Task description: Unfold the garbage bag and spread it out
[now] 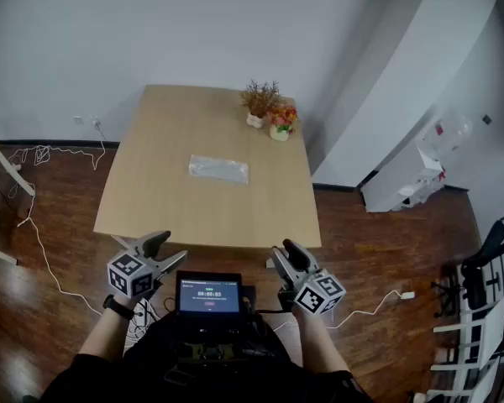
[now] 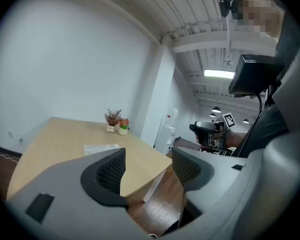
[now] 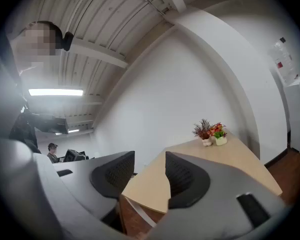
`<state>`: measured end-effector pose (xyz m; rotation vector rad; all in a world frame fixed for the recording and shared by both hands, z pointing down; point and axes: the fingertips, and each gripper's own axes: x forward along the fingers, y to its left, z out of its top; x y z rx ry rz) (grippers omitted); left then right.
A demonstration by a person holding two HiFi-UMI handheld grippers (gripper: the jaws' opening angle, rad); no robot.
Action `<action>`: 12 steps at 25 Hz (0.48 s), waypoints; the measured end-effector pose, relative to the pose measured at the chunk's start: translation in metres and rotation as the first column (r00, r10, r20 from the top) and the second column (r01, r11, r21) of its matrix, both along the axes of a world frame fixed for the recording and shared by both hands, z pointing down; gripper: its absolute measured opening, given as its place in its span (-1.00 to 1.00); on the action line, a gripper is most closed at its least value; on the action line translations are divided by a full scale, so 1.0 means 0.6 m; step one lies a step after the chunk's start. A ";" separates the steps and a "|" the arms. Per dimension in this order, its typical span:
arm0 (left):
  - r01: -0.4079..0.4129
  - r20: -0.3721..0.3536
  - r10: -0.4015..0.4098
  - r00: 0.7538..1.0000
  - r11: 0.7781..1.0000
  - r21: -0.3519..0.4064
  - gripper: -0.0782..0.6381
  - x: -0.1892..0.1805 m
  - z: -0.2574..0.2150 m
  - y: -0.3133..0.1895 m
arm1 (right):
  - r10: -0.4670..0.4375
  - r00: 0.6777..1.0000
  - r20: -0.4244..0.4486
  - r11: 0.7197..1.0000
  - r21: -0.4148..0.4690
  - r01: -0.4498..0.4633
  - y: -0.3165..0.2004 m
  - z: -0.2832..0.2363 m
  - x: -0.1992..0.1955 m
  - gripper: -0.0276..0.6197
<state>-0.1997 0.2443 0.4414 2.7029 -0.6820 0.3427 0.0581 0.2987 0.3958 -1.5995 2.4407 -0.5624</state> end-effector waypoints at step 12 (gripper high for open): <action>0.030 0.008 -0.030 1.000 0.999 0.013 0.03 0.058 -0.004 -0.013 | -0.024 1.000 0.012 1.000 0.002 0.024 -0.003 0.011 0.054 -0.25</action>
